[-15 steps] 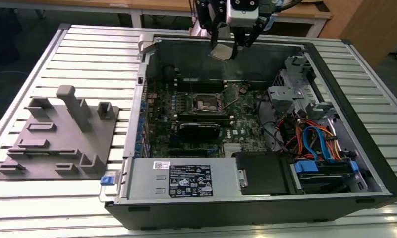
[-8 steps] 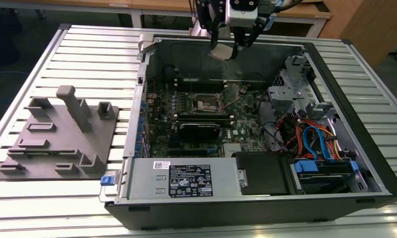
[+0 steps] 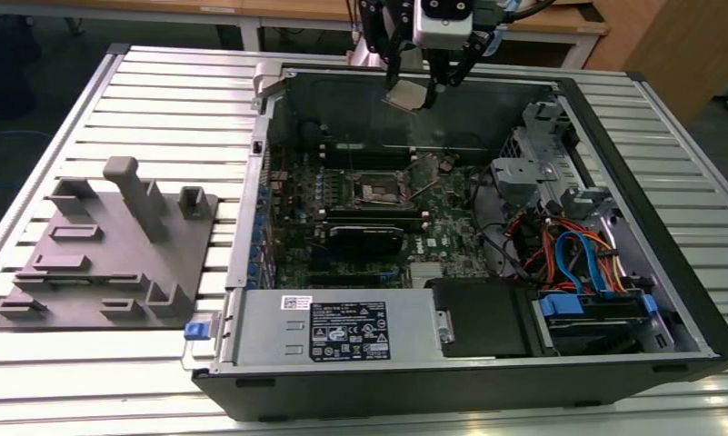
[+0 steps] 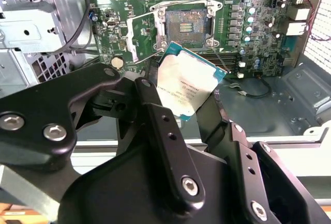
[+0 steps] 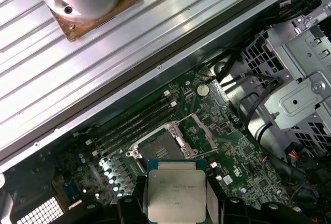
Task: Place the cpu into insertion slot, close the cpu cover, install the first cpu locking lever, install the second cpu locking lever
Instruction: 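Place the cpu into insertion slot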
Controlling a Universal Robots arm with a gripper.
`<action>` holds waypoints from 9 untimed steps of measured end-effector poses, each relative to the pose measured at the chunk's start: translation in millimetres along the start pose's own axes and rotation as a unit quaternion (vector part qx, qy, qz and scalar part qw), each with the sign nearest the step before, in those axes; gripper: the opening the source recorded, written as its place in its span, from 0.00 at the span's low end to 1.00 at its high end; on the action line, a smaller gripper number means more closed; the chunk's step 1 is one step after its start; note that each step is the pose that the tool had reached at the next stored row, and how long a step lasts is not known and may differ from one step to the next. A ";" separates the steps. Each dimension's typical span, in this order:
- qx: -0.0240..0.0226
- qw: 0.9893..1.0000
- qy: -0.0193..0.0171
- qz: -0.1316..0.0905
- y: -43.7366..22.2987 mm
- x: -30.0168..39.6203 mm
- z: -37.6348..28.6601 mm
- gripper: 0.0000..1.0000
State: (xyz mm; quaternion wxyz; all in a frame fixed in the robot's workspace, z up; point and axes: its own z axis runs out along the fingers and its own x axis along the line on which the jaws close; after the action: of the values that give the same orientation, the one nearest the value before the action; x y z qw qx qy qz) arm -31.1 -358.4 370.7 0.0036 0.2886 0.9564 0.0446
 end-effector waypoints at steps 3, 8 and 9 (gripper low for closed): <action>0.000 1.000 -0.001 0.008 0.0 0.0 0.1 0.54; 0.000 0.999 -0.004 0.041 0.0 0.0 0.3 0.54; 0.000 0.999 -0.004 0.041 0.0 0.0 0.2 0.54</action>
State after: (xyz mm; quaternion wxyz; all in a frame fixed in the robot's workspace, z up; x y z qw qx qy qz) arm -31.1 -358.4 370.4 0.0055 0.3280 0.9436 0.0439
